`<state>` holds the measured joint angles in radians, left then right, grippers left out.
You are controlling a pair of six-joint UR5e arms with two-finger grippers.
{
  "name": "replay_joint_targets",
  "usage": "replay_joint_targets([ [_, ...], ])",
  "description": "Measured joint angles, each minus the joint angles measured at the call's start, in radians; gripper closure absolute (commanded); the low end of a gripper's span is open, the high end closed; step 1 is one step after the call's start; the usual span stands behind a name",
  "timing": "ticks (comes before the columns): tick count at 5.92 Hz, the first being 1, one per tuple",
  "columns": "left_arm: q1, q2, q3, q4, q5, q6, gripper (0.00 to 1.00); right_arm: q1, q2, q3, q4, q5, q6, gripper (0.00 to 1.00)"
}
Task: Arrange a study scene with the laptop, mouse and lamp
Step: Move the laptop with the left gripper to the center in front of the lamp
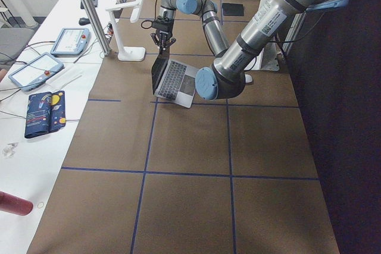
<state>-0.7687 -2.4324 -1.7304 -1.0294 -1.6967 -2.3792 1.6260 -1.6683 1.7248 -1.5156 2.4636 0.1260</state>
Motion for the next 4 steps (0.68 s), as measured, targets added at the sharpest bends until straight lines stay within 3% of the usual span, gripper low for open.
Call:
replay_joint_targets([
  [4, 0.11, -0.26, 0.288, -0.048, 0.0, -0.253, 1.0, 0.0, 0.001, -0.014, 0.0, -0.001, -0.002, 0.0],
])
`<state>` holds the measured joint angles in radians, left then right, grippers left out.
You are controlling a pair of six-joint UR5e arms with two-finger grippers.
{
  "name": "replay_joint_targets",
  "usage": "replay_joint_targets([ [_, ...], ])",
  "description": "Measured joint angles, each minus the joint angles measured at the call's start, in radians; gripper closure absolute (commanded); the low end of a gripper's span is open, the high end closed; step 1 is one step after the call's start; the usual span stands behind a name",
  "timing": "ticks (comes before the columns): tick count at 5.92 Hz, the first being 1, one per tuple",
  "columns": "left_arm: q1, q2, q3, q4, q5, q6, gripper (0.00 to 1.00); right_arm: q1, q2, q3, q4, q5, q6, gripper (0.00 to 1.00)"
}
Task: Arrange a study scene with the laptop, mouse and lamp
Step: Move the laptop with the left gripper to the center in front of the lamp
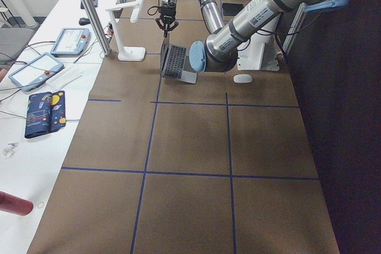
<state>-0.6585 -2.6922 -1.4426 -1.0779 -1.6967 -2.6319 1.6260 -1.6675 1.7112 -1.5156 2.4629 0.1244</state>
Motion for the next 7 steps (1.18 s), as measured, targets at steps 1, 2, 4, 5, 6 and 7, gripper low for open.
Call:
replay_joint_targets([
  [1, 0.009, -0.029, 0.046, -0.024, 0.0, -0.035, 1.0, 0.0, 0.0, 0.0, 0.0, 0.0, 0.0, 0.0],
  [2, 0.012, -0.048, 0.075, -0.039, 0.0, -0.061, 1.0, 0.0, 0.0, -0.001, 0.0, 0.001, 0.001, 0.0],
  [4, 0.013, -0.059, 0.101, -0.047, 0.0, -0.083, 0.37, 0.001, 0.0, -0.001, 0.0, 0.0, 0.0, 0.0],
  [5, 0.013, -0.06, 0.103, -0.048, 0.001, -0.078, 0.0, 0.001, 0.0, -0.001, 0.0, 0.0, 0.0, 0.0],
  [6, 0.013, -0.061, 0.102, -0.048, 0.001, -0.061, 0.0, 0.002, 0.0, -0.002, 0.0, 0.0, 0.001, 0.0],
  [7, 0.013, -0.061, 0.099, -0.048, 0.002, -0.046, 0.0, 0.002, 0.0, -0.004, 0.0, 0.0, 0.0, 0.0],
])
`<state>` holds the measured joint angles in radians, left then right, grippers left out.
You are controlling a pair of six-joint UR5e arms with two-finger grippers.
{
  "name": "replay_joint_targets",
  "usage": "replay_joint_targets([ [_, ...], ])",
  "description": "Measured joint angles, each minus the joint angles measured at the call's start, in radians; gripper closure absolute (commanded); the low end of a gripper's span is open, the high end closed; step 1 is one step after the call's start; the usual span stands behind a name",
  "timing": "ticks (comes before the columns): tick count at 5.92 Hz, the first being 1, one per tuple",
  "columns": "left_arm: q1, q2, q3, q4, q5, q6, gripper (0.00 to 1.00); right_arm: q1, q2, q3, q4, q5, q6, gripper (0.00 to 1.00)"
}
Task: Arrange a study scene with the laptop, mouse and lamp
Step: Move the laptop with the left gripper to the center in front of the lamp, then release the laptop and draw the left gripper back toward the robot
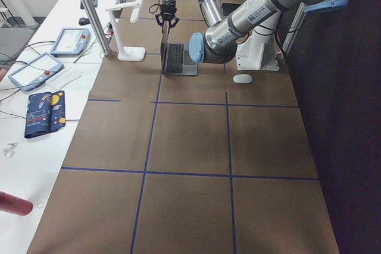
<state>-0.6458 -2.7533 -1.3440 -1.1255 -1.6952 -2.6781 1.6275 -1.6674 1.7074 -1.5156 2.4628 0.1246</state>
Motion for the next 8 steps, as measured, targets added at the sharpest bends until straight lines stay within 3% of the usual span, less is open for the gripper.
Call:
replay_joint_targets([
  [4, -0.004, 0.018, -0.107, 0.014, -0.01, 0.07, 0.0, 0.0, 0.0, -0.007, 0.0, 0.001, 0.002, 0.0],
  [5, -0.003, 0.058, -0.173, 0.021, -0.011, 0.113, 0.0, 0.0, -0.002, -0.004, 0.0, 0.001, 0.003, 0.0],
  [8, 0.063, 0.356, -0.56, 0.039, -0.012, 0.401, 0.0, -0.006, -0.001, 0.008, 0.026, 0.001, 0.107, 0.0],
])
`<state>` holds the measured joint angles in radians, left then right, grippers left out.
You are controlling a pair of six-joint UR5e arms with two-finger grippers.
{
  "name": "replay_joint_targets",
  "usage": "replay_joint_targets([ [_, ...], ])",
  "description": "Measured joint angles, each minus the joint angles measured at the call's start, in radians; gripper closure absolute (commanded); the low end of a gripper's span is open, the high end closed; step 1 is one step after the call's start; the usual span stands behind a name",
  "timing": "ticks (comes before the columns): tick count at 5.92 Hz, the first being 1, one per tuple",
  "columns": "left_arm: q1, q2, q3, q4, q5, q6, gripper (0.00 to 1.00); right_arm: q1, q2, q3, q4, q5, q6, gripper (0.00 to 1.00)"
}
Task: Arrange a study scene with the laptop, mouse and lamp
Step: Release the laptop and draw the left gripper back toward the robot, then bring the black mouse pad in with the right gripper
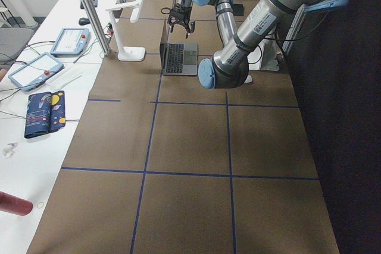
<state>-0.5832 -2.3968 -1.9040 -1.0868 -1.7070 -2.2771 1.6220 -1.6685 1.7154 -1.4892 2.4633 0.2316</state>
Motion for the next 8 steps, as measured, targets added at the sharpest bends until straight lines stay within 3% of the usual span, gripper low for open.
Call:
replay_joint_targets([
  [2, 0.071, 0.181, -0.219, 0.003, 0.0, 0.241, 0.0, -0.049, -0.016, 0.003, 0.094, -0.003, 0.08, 0.0],
  [3, 0.101, 0.228, -0.273, 0.003, -0.001, 0.319, 0.0, -0.101, -0.041, 0.006, 0.181, -0.005, 0.145, 0.0],
  [5, 0.17, 0.309, -0.368, 0.002, 0.001, 0.402, 0.0, -0.289, -0.141, 0.029, 0.466, -0.056, 0.368, 0.0],
  [6, 0.196, 0.363, -0.439, 0.001, 0.0, 0.47, 0.0, -0.391, -0.199, 0.069, 0.588, -0.098, 0.523, 0.0],
  [8, 0.218, 0.401, -0.487, -0.005, 0.0, 0.542, 0.0, -0.555, -0.336, 0.201, 0.695, -0.187, 0.721, 0.0],
])
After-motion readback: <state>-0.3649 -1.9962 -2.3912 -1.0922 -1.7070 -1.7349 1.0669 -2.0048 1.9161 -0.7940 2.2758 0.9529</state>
